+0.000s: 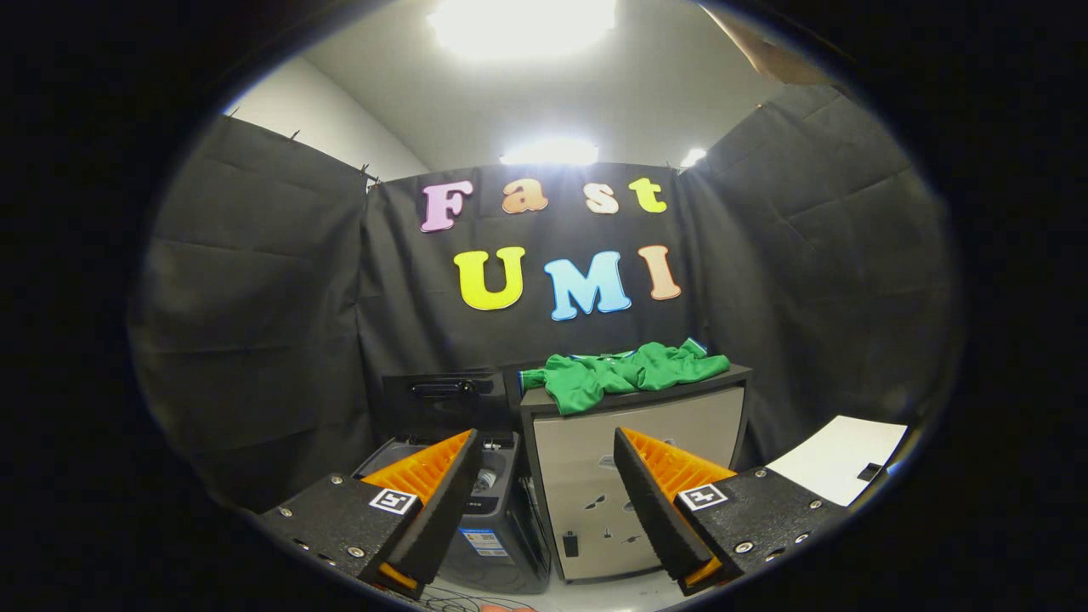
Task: Put the clothes into the washing machine and then close the washing machine lid.
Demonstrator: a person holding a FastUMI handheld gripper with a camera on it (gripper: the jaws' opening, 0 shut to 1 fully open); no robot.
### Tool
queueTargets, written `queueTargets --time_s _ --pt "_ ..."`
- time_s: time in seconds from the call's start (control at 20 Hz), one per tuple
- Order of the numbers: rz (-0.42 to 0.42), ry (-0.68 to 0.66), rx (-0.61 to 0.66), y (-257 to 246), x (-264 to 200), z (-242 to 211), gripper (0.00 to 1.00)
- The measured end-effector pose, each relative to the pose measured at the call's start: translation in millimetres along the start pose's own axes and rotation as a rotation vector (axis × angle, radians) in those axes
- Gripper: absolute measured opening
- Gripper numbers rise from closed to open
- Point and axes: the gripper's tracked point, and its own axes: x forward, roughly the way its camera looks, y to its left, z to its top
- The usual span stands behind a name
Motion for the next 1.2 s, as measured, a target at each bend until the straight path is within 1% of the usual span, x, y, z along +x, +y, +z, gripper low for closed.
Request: queueTargets --time_s 0.25,0.35,0.5,0.9,1.2 --pt "-0.005 -0.005 -0.032 5.9 16.0 15.5 0.96" --pt "-0.005 -0.003 -0.017 8.6 27.8 22.0 0.96" --pt "-0.014 -0.025 -0.013 12.2 46.4 44.7 0.96" --pt "-0.039 -0.043 -0.043 13.1 109.0 90.0 0.96" --pt "-0.089 -0.009 -0.113 -13.5 168.3 105.2 0.96"
